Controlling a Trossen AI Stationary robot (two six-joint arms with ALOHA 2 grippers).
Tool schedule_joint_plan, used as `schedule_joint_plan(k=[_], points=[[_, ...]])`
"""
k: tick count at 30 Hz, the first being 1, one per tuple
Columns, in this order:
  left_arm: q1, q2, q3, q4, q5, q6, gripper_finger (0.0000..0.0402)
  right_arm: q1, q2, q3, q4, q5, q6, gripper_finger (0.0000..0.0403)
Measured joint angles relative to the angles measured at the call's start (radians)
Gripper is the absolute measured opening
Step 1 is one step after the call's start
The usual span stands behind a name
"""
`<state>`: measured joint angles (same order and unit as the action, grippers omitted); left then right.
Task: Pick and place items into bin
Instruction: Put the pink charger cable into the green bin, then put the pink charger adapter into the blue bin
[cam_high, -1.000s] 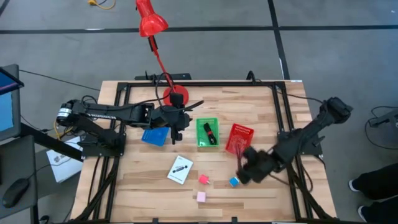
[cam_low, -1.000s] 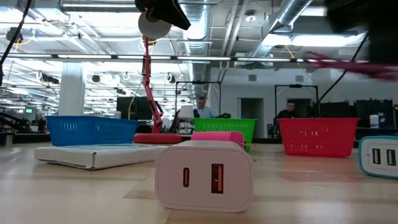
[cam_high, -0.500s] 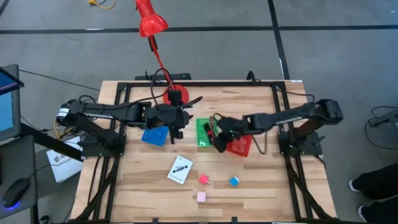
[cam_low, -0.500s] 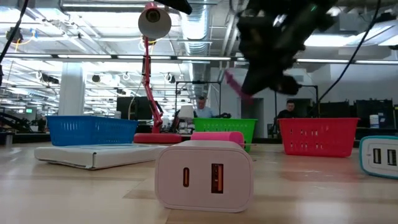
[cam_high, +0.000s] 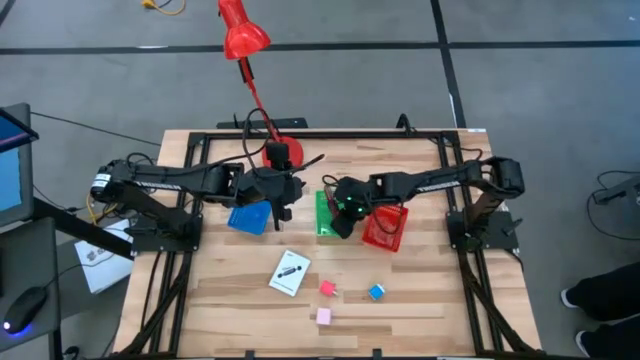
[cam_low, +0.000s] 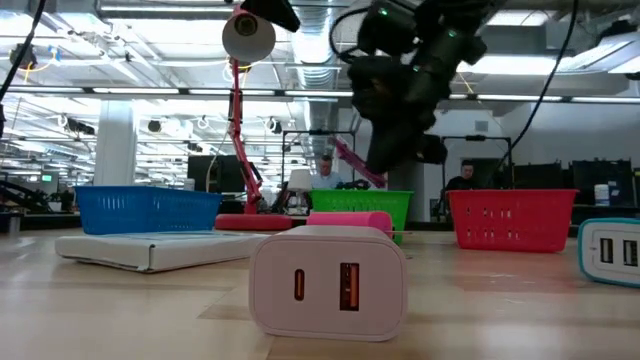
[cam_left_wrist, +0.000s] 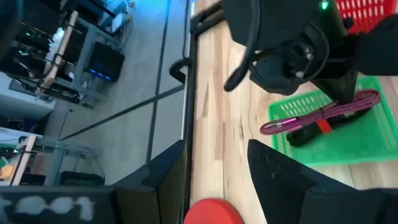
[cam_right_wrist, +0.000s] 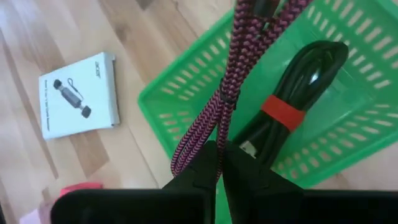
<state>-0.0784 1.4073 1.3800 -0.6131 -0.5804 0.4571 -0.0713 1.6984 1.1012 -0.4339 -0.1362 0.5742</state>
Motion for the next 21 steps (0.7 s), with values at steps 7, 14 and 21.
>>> schedule_joint_plan(k=[7,14,21], points=[[0.0,0.0,0.0,-0.043,-0.001,-0.027,0.0162,0.001,0.011,0.104,-0.125,0.027,0.019,0.0045],[0.0,0.0,0.0,-0.064,-0.002,-0.062,0.0162,-0.015,0.011,0.104,-0.185,0.033,0.014,0.0069],[-0.025,-0.004,0.0,-0.079,-0.008,-0.069,0.0162,-0.015,-0.032,0.119,-0.197,0.016,-0.078,0.0068]])
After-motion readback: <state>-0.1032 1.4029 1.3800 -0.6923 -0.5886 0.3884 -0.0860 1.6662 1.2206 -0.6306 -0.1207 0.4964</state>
